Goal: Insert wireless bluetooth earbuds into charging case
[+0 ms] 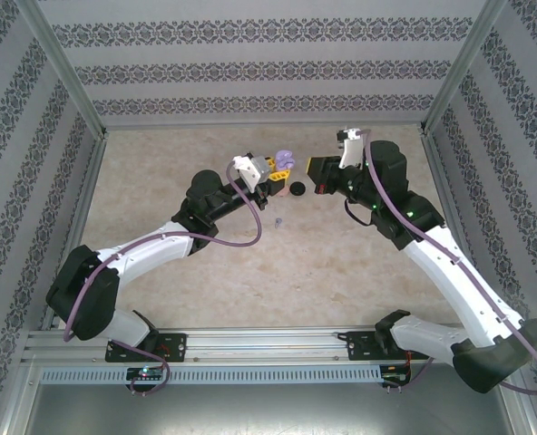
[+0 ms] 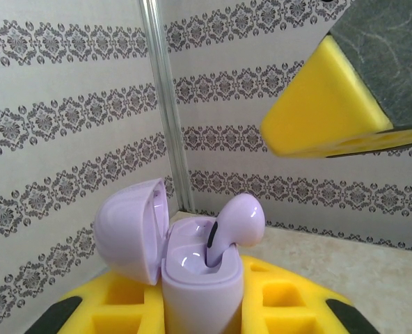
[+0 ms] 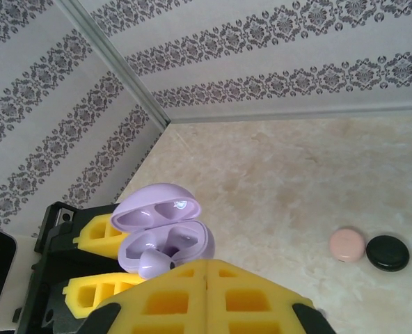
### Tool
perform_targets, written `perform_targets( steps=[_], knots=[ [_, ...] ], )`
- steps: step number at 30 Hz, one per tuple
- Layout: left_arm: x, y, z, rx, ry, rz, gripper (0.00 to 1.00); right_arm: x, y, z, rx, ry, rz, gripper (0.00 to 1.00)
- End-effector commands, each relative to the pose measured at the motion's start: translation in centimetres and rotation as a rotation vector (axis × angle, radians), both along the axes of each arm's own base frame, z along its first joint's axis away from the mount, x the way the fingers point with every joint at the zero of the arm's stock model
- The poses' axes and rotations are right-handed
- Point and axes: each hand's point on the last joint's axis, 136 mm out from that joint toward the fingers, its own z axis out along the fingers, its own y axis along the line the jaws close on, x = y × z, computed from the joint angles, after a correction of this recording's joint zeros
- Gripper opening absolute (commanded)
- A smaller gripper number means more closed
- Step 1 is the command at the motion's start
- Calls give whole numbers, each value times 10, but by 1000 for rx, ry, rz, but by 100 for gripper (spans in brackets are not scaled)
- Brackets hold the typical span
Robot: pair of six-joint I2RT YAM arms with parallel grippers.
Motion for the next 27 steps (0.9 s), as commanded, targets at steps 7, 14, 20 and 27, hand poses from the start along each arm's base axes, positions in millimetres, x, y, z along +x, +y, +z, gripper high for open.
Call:
perform_targets(
  steps=[7,14,20,27],
  knots=[
    [-4,-3,3,-2,-36,-28,0,2,10,-6,2,52,31,0],
    [-4,-4,1,-2,-28,-31,0,0,24,-6,-5,52,64,0],
    [-2,-5,1,-8,-26,-32,0,-4,34,-3,-16,42,88,0],
    [-2,-5,-1,-8,-21,-33,0,-8,39,0,-15,37,100,0]
  ],
)
